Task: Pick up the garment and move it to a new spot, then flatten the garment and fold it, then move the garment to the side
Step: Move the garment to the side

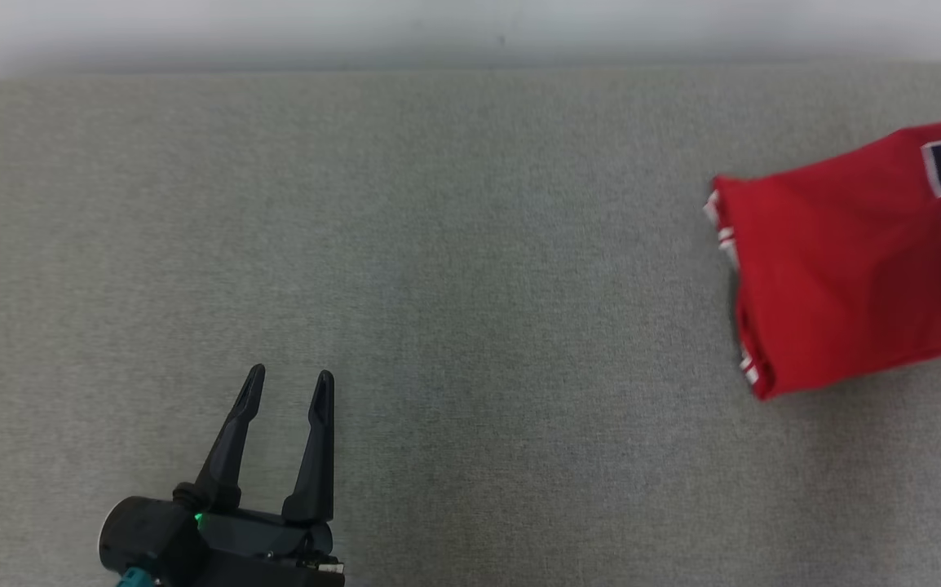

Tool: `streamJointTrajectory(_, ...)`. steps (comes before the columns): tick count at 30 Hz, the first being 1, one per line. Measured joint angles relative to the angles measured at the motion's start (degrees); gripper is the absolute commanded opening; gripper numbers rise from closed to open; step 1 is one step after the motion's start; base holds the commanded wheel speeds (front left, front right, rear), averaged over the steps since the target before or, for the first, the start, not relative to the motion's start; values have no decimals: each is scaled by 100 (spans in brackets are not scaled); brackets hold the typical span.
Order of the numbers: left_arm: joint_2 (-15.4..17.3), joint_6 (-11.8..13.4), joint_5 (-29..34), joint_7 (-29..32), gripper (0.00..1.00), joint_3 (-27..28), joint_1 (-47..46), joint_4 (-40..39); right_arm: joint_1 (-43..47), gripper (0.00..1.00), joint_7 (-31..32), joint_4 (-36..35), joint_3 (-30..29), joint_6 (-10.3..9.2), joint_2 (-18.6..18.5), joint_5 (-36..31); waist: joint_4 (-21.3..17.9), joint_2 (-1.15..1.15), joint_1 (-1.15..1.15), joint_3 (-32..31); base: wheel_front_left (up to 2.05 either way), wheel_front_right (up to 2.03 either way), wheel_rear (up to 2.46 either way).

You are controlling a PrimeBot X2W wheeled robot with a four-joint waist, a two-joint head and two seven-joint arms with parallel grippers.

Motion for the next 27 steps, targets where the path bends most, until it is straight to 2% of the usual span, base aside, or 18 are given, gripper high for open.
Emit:
streamJointTrajectory(6,94,0,-8,0,100,-89,-129,-2,-246,0,68,-414,-548,0,-48,-151,-150,0,0,414,0,0,0)
streamJointTrajectory(11,213,0,22,1,100,-171,-176,-10,-428,0,208,-635,-804,0,-314,-381,-196,-1,-1,723,0,0,0)
streamJointTrajectory(16,242,0,26,0,100,-205,-279,-112,-424,0,210,-621,-858,0,-721,-883,-150,-1,0,1012,0,0,0)
streamJointTrajectory(25,272,0,26,0,100,-402,-355,-129,-236,0,-612,-255,-621,0,-1238,-1527,58,-1,-1,1301,0,0,0)
streamJointTrajectory(26,274,0,26,0,100,-425,-355,-125,-224,5,-754,-202,-557,0,-1292,-1589,82,-1,-1,1309,0,0,0)
streamJointTrajectory(27,280,0,26,0,100,-438,-355,-124,-211,23,-913,-167,-499,0,-1336,-1637,101,-1,-1,1311,0,0,0)
